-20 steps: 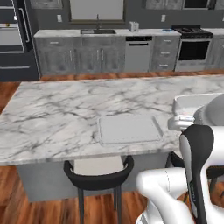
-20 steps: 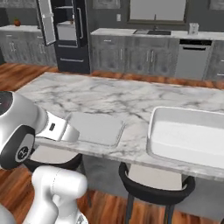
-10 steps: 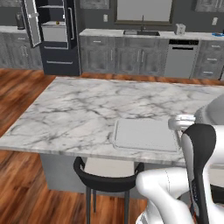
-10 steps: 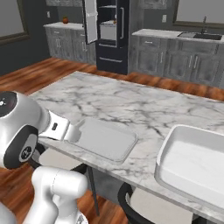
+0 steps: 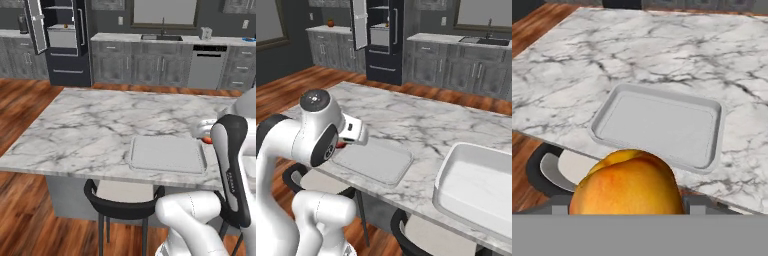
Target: Place the cold items (peach and mango) from the fridge in one tupperware on the dining counter. Place the warm items (hot dog and kebab skewer) in the stove area in another tupperware.
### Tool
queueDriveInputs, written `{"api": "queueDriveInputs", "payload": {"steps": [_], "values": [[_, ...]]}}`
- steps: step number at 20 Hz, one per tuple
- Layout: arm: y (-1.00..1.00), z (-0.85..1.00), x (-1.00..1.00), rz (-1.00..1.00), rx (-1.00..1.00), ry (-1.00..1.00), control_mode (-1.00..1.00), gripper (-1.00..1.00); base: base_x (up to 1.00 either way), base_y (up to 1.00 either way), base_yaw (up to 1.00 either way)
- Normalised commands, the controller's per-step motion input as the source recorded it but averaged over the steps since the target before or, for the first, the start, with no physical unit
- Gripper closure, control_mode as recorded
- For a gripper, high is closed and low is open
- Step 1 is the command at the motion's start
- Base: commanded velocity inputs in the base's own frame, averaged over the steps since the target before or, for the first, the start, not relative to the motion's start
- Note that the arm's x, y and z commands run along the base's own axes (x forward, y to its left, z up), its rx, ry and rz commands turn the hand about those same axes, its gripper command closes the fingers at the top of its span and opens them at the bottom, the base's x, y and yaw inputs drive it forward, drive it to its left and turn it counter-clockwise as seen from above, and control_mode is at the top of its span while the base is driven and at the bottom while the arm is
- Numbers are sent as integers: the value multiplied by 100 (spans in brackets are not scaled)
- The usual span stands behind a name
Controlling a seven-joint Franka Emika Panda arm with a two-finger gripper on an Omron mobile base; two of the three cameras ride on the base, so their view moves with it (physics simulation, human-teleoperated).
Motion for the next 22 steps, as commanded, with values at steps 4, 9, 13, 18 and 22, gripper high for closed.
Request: {"api": "queueDriveInputs", "payload": {"steps": [4,9,13,18,22], "values": [[-12,-50,59,0,0,2,-100,100,0,0,0],[-39,-88,39,0,0,0,-100,100,0,0,0],[-33,-66,18,0,0,6,-100,100,0,0,0],[-15,-44,31,0,0,9,-100,100,0,0,0],[-7,-43,61,3,0,13,-100,100,0,0,0]]}}
